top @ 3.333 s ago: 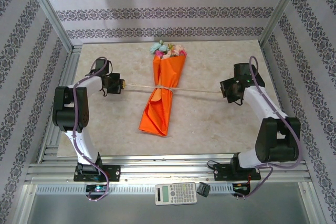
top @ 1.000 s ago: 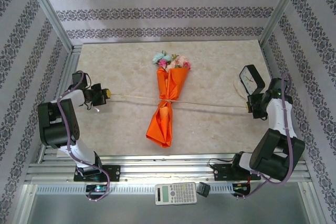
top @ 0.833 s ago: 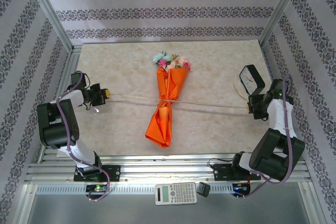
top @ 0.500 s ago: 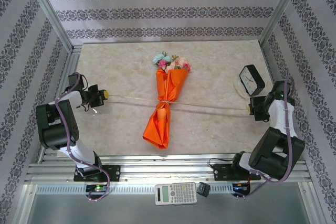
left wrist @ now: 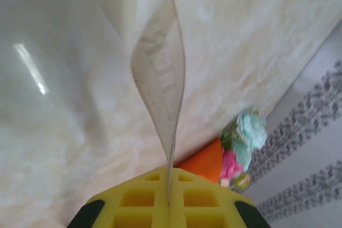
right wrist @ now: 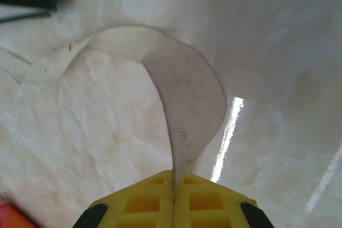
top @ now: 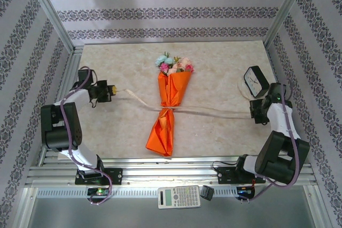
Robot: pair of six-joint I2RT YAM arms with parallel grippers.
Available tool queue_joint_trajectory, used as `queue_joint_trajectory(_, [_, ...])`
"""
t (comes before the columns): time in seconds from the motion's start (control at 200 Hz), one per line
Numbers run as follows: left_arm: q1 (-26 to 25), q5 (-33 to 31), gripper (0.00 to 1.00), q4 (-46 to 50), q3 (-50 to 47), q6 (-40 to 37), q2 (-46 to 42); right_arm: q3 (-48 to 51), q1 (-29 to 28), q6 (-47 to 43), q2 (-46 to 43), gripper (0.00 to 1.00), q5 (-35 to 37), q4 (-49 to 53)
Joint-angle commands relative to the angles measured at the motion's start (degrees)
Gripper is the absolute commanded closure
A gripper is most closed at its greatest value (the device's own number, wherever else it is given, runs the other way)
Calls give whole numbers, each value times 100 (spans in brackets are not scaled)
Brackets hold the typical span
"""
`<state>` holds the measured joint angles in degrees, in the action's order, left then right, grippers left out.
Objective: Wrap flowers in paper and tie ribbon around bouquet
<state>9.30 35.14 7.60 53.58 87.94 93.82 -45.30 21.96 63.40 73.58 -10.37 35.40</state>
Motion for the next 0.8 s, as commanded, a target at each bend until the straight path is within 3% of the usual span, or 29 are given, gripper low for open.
queue_joint_trajectory(0.0, [-493, -7, 100, -133, 253, 244, -385, 23, -419, 281, -160, 100, 312, -53])
queue_joint_trajectory(0.205, [-1308, 106, 100, 368, 934, 355, -664, -160, -1109, -82, 63, 100, 386, 203])
queue_joint_trajectory(0.305, [-1503, 57, 100, 517, 1084, 455, -849, -328, -1361, -439, 141, 68, 560, 439])
queue_joint_trajectory(0.45, [-1578, 21, 100, 963, 1353, 305, -994, -950, -2312, -1359, 51, 47, 1105, 630])
queue_joint_trajectory(0.644, [-1582, -32, 100, 1404, 1535, -14, -1051, -1250, -4415, -3255, 262, 47, 339, -1256])
queue_joint_trajectory(0.719, [-1583, -37, 100, 1445, 1580, -57, -1055, -1554, -5319, -4217, 681, 47, 44, -1922])
queue_joint_trajectory(0.794, [-1585, -90, 100, 1647, 1722, -232, -1055, -1947, -5874, -4907, 1292, 50, -190, -2397])
